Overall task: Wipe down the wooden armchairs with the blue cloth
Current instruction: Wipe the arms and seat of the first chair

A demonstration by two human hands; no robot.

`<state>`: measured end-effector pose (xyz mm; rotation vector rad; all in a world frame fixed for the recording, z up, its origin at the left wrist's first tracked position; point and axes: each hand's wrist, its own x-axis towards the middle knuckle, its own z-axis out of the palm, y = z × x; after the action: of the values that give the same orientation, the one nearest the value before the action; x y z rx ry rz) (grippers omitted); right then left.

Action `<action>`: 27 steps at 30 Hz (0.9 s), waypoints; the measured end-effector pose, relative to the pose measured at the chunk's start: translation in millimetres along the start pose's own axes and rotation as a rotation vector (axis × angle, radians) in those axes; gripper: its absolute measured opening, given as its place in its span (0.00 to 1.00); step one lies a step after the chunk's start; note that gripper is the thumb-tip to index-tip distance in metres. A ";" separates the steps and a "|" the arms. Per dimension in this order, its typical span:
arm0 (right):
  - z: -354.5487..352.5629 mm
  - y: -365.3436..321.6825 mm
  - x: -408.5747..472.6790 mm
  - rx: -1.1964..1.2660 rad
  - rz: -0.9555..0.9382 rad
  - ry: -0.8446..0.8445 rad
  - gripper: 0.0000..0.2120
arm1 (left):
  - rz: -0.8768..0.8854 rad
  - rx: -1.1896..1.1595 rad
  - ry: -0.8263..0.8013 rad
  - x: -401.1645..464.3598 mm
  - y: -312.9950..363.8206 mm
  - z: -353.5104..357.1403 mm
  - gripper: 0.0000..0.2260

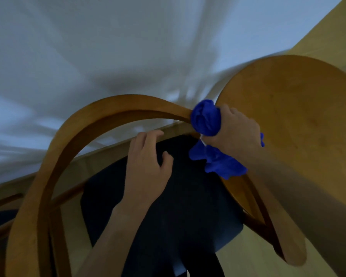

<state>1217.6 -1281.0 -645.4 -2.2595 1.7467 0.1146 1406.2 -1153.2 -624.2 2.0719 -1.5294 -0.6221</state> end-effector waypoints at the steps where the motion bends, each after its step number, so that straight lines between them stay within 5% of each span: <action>1: -0.9 6.5 -11.3 -0.017 0.041 0.010 0.34 | 0.000 -0.020 0.000 1.2 3.1 2.4 0.17; 4: 7.5 9.2 -28.2 -0.084 0.042 0.064 0.40 | 0.008 -0.023 -0.014 2.9 5.2 8.4 0.17; 10: 15.6 -40.4 31.2 0.043 -0.283 0.071 0.27 | 0.103 0.098 -0.062 21.8 0.6 8.1 0.18; 14: 21.6 -57.3 42.3 0.070 -0.290 0.081 0.29 | 0.100 0.136 -0.069 30.6 4.4 2.6 0.20; 27: 27.4 71.5 -165.9 0.246 0.461 0.139 0.48 | 0.317 0.151 -0.255 9.0 73.0 42.1 0.18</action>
<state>1108.1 -1134.7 -645.3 -1.7003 2.1914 -0.1600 1328.7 -1185.1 -612.0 1.8491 -2.0558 -0.6860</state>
